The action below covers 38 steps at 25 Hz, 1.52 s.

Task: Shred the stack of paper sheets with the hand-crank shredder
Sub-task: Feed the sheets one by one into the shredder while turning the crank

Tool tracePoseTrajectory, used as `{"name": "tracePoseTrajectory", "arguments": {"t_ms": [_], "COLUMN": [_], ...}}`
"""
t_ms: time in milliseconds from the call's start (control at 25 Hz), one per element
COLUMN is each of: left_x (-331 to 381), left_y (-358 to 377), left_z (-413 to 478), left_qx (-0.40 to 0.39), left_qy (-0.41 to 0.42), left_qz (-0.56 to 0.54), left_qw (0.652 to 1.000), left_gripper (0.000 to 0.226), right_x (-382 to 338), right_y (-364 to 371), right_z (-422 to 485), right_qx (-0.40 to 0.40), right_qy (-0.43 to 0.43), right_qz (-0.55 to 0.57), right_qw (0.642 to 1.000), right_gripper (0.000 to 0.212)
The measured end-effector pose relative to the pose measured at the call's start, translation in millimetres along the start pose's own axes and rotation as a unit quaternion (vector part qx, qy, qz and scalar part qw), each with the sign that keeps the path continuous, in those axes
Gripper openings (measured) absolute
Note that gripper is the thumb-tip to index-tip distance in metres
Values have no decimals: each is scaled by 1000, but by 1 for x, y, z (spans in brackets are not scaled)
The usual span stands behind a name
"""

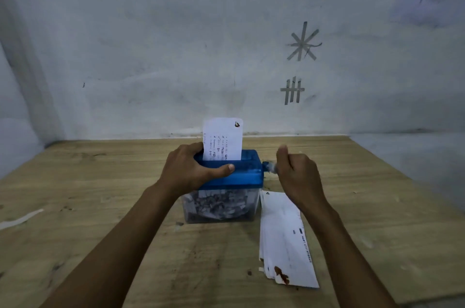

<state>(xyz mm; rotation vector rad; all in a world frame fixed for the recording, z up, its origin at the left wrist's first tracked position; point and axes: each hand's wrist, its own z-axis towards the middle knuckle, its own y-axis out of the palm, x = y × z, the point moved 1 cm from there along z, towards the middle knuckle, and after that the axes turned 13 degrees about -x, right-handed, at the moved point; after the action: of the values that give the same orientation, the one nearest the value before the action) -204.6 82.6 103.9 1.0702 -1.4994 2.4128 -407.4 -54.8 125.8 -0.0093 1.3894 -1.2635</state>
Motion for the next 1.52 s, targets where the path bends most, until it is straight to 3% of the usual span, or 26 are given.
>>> {"name": "tracePoseTrajectory", "arguments": {"t_ms": [280, 400, 520, 720, 840, 920, 1040, 1200, 1320, 1520], "left_x": [8, 4, 4, 4, 2, 0, -8, -10, -4, 6], "left_y": [-4, -4, -6, -6, -5, -6, -1, 3, 1, -3], "left_z": [-2, -2, 5, -2, -4, 1, 8, 8, 3, 1], "left_qx": [-36, -26, -33, -44, -39, -36, -33, -1, 13, -8], "left_qy": [43, 56, 60, 78, 77, 60, 30, -13, -23, -29], "left_qz": [-52, -54, -42, -59, -32, 5, 25, 74, 91, 131], "left_qw": [997, 997, 997, 994, 996, 998, 999, 997, 995, 991], "left_gripper": [81, 66, 68, 66, 75, 88, 93, 93, 89, 95], "right_x": [-17, -21, -17, -2, 26, 39, 52, 62, 65, 47], "right_y": [2, 6, 6, 20, 48, 63, 70, 77, 74, 45], "right_z": [59, 88, 106, 124, 121, 115, 112, 91, 57, -3], "right_qx": [91, 34, -5, -87, -141, -127, -63, -95, -113, -62], "right_qy": [21, 61, 99, 175, 241, 274, 253, 221, 219, 86], "right_qz": [35, 89, 157, 143, 193, 263, 294, 313, 214, 97], "right_qw": [995, 994, 983, 970, 941, 916, 920, 919, 945, 990], "right_gripper": [59, 50, 41, 29, 22, 16, 24, 25, 32, 46]}}
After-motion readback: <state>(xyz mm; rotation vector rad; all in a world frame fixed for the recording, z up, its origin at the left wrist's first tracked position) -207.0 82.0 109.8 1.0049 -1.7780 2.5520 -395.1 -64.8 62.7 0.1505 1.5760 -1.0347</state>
